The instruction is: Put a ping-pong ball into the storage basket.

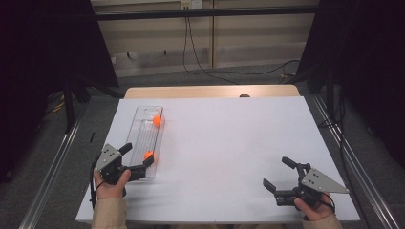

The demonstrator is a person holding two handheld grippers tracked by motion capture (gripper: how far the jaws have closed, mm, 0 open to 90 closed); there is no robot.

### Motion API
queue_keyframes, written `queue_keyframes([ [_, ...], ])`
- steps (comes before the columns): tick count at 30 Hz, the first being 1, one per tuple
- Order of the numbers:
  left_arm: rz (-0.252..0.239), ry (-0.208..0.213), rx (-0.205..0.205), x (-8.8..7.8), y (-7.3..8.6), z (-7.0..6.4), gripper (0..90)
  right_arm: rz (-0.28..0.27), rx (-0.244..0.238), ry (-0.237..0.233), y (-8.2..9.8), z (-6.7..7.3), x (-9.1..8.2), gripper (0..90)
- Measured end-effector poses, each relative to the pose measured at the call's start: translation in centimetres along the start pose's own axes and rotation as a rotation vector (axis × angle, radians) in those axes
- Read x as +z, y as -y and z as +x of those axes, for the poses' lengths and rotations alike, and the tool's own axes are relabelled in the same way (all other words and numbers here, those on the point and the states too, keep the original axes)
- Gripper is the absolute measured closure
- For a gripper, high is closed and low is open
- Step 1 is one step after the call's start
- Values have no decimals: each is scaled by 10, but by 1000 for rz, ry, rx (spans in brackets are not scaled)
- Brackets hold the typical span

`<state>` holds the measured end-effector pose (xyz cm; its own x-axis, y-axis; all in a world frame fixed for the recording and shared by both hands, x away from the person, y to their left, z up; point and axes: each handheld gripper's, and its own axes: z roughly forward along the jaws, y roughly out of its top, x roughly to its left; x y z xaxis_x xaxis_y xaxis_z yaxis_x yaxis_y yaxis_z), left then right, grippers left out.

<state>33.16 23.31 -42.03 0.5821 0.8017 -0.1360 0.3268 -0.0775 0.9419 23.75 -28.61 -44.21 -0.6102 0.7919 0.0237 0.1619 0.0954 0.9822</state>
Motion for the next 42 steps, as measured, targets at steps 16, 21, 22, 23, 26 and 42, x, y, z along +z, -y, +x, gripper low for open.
queue_keyframes([
  [16, 5, -5, 15, -4, 7, -2, 36, 2, -2, 0, 0, 0, 0, 21],
  [21, 10, 1, 19, -5, 10, -3, 36, 2, -2, 0, 0, 0, 0, 21],
  [22, 9, -2, 21, -5, 10, -3, 37, 2, -2, 0, 0, 0, 0, 21],
  [23, 13, -5, 30, -5, 10, -3, 36, 2, -2, 0, 0, 0, 0, 21],
  [26, 19, 1, 25, -6, 12, -4, 36, 2, -3, 0, 0, 0, 0, 21],
  [42, 34, 4, 40, -7, 19, -9, 37, 4, 0, 1, 0, 0, 0, 21],
])
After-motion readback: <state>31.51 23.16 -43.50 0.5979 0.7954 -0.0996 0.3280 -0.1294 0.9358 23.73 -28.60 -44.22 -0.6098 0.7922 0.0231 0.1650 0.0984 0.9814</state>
